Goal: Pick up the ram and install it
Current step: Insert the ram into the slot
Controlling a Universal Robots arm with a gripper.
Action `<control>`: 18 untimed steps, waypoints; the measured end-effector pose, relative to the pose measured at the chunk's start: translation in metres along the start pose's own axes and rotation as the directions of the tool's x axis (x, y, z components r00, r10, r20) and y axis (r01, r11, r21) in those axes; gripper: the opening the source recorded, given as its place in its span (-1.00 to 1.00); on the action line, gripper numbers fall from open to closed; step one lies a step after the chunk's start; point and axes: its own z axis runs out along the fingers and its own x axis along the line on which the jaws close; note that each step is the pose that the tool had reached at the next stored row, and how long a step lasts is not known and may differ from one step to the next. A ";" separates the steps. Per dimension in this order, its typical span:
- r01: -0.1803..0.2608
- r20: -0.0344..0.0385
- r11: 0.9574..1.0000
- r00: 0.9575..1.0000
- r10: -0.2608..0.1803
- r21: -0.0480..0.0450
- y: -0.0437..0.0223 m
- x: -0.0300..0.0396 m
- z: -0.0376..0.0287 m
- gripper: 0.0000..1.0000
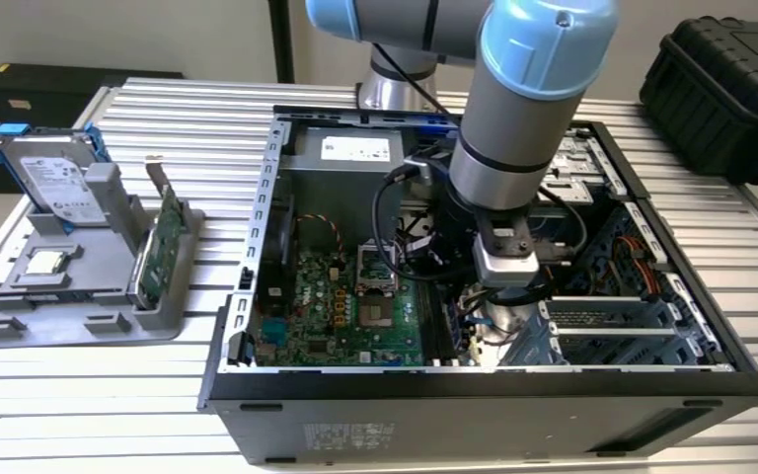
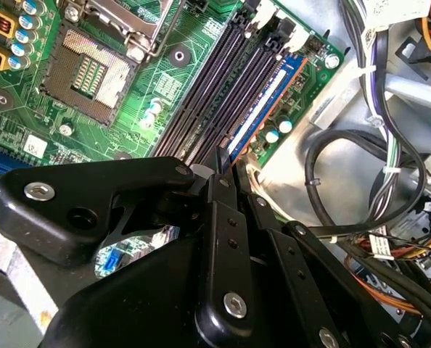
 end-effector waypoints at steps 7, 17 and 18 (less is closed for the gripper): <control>0.000 0.000 1.000 1.000 0.000 0.000 0.0000 0.0000 0.0024 -1.00; 0.000 0.000 1.000 1.000 0.000 0.000 0.0001 0.0000 0.0039 -1.00; 0.000 0.000 1.000 1.000 0.000 0.000 0.0001 0.0000 0.0039 -1.00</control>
